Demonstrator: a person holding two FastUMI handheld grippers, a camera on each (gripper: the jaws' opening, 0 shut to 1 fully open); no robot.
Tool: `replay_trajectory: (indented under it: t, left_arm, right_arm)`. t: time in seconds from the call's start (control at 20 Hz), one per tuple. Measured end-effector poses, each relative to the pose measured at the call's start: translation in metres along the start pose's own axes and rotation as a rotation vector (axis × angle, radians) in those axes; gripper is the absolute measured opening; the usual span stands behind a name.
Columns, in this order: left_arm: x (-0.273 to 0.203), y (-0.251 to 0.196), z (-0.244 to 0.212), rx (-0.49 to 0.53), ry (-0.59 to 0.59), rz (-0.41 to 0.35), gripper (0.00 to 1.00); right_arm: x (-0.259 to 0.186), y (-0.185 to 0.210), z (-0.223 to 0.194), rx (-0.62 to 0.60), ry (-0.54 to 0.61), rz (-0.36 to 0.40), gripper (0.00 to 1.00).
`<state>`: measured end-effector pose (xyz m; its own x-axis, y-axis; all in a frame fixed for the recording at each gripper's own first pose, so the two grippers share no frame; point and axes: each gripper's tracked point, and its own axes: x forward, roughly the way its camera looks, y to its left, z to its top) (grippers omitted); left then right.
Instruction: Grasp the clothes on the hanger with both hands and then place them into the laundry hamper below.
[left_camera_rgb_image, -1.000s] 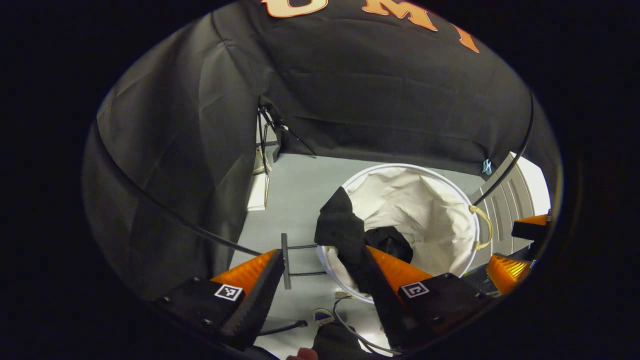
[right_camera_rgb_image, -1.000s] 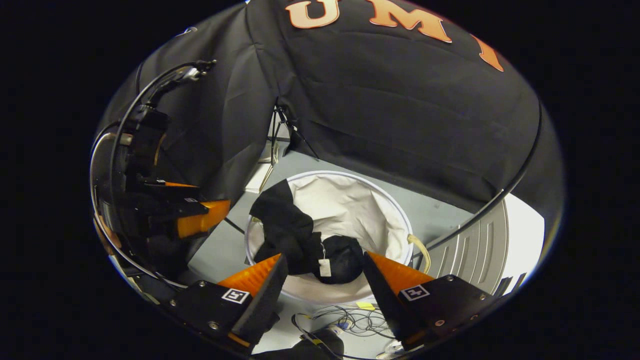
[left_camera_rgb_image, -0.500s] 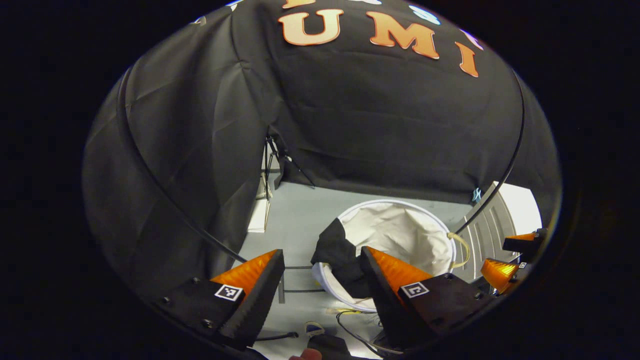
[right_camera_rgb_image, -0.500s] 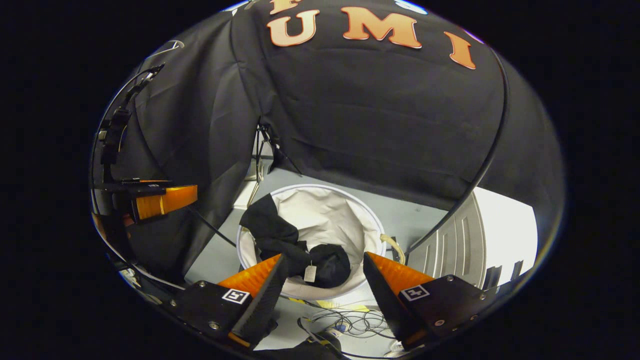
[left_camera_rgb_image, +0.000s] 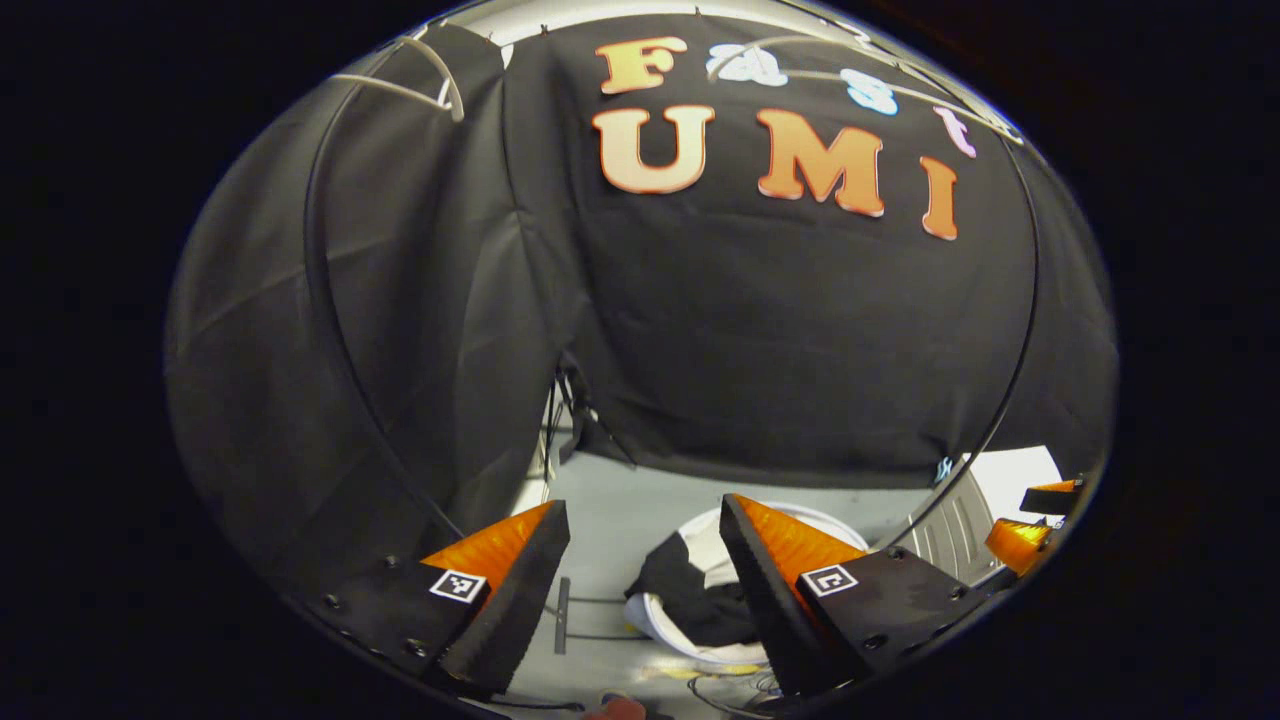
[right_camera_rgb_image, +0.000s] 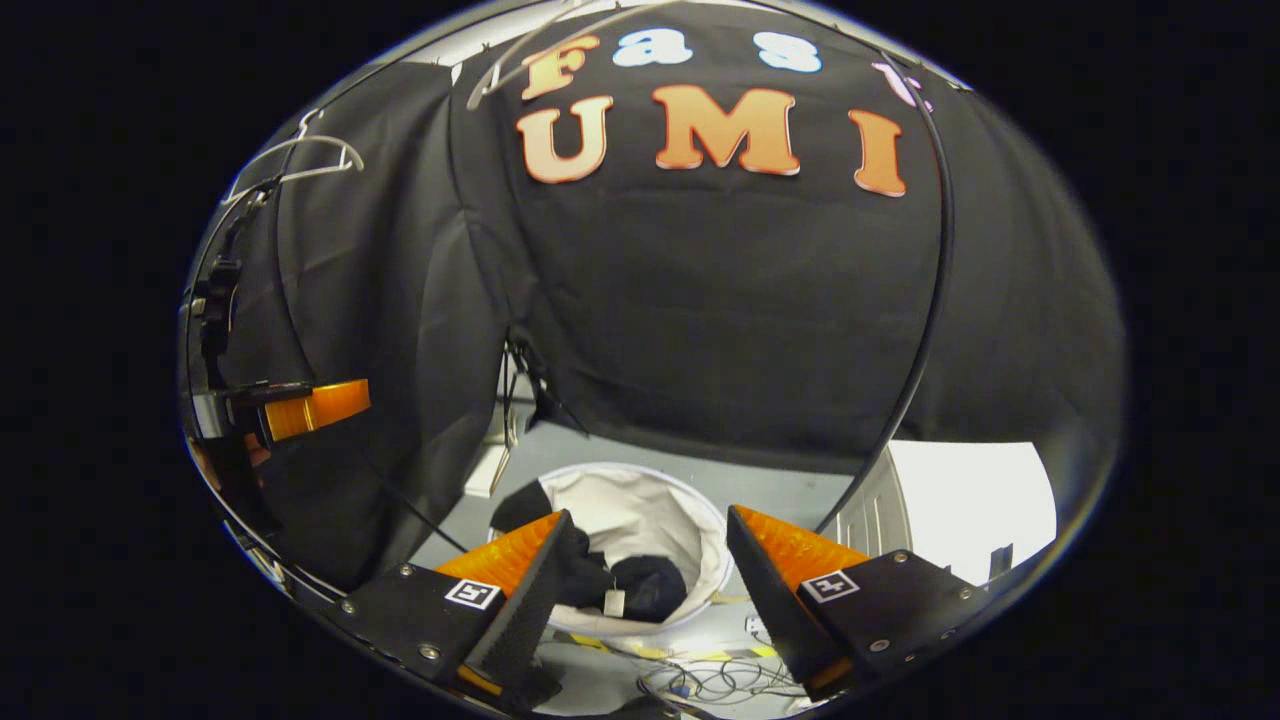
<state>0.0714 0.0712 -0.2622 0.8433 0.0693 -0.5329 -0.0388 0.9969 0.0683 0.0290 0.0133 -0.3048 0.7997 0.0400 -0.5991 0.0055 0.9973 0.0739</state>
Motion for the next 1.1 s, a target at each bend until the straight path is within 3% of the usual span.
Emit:
replay_trajectory:
  t: [0.25,0.3,0.35,0.4,0.5,0.55,0.65,0.75,0.8,0.85,1.0,1.05,1.1]
  left_arm:
    - [-0.025,0.007,0.089,-0.028,-0.189,0.022,0.97]
    - [-0.031,0.009,0.105,-0.038,-0.226,0.027,0.96]
    - [-0.038,0.008,0.121,-0.047,-0.256,0.032,0.96]
    - [-0.046,0.005,0.131,-0.052,-0.28,0.027,0.94]
    - [-0.062,0.003,0.149,-0.052,-0.317,0.021,0.94]
    - [-0.066,0.002,0.16,-0.049,-0.327,0.018,0.94]
    - [-0.073,-0.004,0.178,-0.055,-0.361,-0.001,0.94]
    - [-0.083,-0.009,0.191,-0.055,-0.396,-0.018,0.94]
    - [-0.09,-0.013,0.198,-0.056,-0.414,-0.029,0.94]
    - [-0.095,-0.015,0.205,-0.063,-0.433,-0.038,0.94]
    - [-0.111,-0.017,0.22,-0.069,-0.485,-0.055,0.95]
    - [-0.116,-0.018,0.223,-0.068,-0.499,-0.057,0.94]
    - [-0.119,-0.018,0.228,-0.072,-0.515,-0.062,0.94]
  right_arm:
    - [-0.039,0.004,0.107,-0.011,-0.223,-0.008,0.93]
    - [-0.048,0.004,0.122,-0.013,-0.258,-0.009,0.85]
    - [-0.055,0.003,0.137,-0.015,-0.291,-0.013,0.85]
    - [-0.064,0.002,0.15,-0.017,-0.321,-0.018,0.93]
    - [-0.08,-0.001,0.176,-0.021,-0.376,-0.024,0.93]
    - [-0.087,-0.003,0.188,-0.026,-0.399,-0.031,1.0]
    - [-0.104,-0.006,0.206,-0.03,-0.441,-0.044,0.93]
    - [-0.119,-0.01,0.222,-0.025,-0.485,-0.05,0.93]
    - [-0.124,-0.012,0.228,-0.022,-0.501,-0.057,1.0]
    - [-0.131,-0.017,0.231,-0.02,-0.517,-0.062,0.93]
    - [-0.147,-0.026,0.244,-0.02,-0.564,-0.086,0.93]
    - [-0.151,-0.026,0.246,-0.023,-0.571,-0.093,1.0]
    - [-0.155,-0.028,0.249,-0.025,-0.579,-0.098,0.93]
